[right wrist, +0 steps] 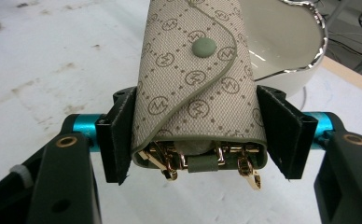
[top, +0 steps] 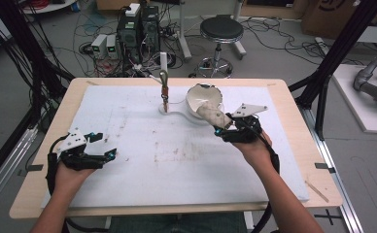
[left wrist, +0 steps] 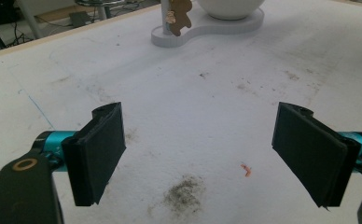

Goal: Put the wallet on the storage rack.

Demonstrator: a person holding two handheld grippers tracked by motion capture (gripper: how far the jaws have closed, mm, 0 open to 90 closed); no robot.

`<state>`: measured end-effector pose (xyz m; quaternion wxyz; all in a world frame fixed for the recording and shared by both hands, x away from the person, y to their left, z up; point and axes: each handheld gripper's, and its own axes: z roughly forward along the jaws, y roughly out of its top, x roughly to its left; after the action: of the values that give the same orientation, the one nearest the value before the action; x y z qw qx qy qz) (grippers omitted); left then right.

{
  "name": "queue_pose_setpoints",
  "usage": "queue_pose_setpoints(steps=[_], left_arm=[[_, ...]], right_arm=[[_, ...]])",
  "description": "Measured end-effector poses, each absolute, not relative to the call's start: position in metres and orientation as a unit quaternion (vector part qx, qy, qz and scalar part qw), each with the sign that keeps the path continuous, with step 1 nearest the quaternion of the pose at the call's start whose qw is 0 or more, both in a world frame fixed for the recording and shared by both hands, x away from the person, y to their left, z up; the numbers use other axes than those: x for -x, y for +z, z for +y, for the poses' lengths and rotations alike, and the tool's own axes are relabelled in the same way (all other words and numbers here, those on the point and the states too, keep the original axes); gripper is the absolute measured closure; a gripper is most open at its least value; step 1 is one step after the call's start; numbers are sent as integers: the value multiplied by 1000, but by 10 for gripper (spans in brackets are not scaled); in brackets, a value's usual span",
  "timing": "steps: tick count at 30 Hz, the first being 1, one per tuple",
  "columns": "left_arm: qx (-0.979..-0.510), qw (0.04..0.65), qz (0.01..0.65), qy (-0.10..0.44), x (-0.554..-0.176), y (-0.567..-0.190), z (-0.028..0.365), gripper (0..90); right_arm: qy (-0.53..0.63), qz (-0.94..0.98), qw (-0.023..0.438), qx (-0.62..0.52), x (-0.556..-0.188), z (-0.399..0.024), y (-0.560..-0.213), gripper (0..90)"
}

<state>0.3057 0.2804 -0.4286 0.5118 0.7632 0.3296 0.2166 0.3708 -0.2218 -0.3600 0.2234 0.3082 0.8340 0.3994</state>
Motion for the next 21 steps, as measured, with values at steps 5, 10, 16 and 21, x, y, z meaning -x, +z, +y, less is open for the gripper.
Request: queue_pose_setpoints(steps=[5,10,16,21], left_arm=[[-763,512,330,217,-305,-429,280,171],[-763,511,330,217,-304,-429,281,171],[-763,510,332,217,-304,-429,282,171],[-763,510,331,217,-304,-429,282,171]], right_arm=[[389,837,229,-310,-383,-216,-355,341],[370,843,234,-312,-399,-208,-350,341],[342,852,241,-316,-419,-198,-347,341],[316,858,247,-320,-436,-189,-347,341]])
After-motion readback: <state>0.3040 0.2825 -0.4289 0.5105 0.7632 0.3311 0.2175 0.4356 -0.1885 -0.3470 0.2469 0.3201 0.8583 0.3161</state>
